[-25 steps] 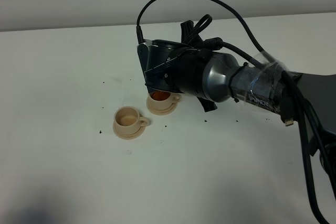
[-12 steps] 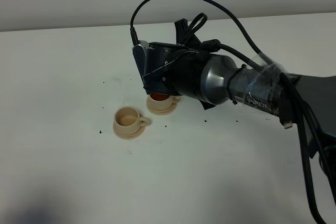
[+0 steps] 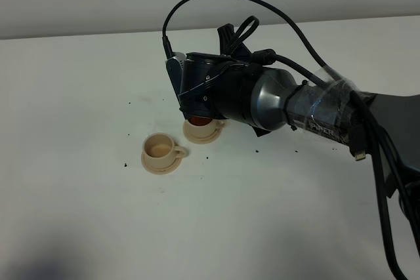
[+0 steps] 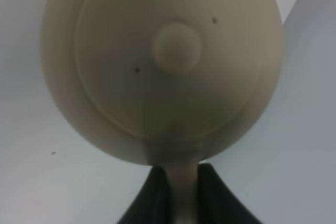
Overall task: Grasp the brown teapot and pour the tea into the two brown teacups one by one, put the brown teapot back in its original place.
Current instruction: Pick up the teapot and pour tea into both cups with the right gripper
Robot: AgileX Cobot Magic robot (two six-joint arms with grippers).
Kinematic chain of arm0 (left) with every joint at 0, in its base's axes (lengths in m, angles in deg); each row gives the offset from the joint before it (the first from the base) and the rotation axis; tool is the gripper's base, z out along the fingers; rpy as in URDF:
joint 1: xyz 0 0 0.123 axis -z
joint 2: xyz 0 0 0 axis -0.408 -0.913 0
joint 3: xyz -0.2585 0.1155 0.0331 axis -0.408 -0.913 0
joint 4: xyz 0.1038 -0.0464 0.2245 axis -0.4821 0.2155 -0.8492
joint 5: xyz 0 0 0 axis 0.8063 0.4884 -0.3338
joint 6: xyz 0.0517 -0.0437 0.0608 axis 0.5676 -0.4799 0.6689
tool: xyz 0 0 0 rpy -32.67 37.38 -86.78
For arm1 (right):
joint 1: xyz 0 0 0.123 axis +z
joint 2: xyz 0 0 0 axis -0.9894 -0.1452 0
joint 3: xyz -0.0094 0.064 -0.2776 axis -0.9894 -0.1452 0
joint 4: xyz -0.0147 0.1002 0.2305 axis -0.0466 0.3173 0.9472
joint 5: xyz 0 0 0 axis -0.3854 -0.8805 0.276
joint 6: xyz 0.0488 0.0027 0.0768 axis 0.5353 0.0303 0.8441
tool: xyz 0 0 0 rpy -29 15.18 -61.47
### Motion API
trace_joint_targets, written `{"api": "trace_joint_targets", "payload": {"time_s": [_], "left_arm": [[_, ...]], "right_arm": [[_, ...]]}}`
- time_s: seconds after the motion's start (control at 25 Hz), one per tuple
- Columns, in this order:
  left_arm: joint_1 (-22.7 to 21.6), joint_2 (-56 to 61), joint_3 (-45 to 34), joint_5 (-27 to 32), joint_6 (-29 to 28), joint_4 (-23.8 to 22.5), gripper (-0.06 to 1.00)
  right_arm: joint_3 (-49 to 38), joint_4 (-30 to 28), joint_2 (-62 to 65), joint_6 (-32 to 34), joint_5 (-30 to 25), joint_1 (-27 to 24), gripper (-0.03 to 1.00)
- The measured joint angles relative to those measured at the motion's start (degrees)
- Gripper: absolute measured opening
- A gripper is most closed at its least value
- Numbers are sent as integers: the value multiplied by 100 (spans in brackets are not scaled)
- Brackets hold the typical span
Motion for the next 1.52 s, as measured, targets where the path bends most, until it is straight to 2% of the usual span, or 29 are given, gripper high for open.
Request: {"api": "trace_joint_targets", "payload": {"time_s": [1.12,1.52], "left_arm": [[0,0,0,0,0,0,37],[0,0,0,0,0,0,37]], "right_arm": [[0,-80,-4,-141,0,63,13],[6,-1,-210,274,-44,63,13]]}}
